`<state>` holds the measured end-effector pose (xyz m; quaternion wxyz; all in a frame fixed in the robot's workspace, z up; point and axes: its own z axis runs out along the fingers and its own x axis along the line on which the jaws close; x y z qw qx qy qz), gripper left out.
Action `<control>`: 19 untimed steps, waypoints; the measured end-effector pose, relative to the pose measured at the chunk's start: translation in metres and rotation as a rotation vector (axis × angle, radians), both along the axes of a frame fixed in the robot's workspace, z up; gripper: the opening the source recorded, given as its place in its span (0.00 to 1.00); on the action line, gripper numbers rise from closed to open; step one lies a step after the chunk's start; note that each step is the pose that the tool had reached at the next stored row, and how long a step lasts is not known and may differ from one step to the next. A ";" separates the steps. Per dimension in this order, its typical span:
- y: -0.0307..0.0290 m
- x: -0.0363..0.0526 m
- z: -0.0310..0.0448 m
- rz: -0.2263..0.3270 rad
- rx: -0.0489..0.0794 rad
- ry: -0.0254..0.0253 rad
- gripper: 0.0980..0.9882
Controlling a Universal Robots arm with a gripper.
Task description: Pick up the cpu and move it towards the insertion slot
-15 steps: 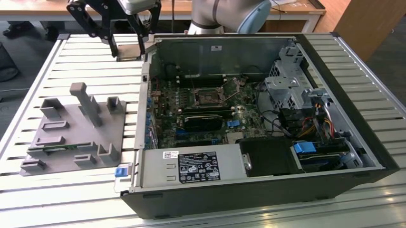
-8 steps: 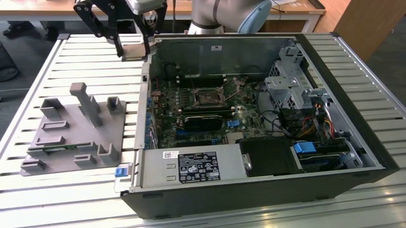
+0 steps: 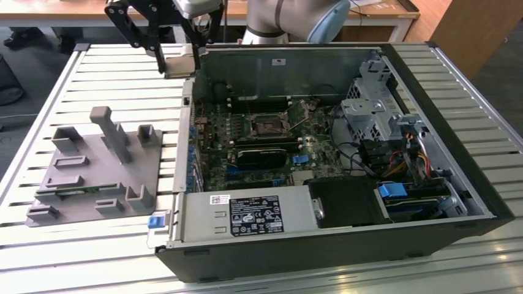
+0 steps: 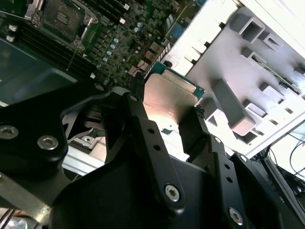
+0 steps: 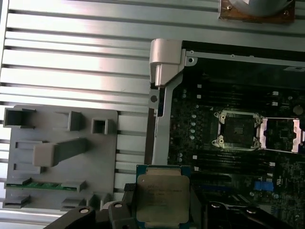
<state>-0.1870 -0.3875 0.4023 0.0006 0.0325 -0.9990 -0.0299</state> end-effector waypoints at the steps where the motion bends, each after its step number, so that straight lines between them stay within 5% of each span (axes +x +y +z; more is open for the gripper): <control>1: 0.0000 0.0015 0.0000 0.000 0.000 0.0000 0.49; 19: 0.0025 0.0242 0.0000 0.000 0.000 0.0000 0.49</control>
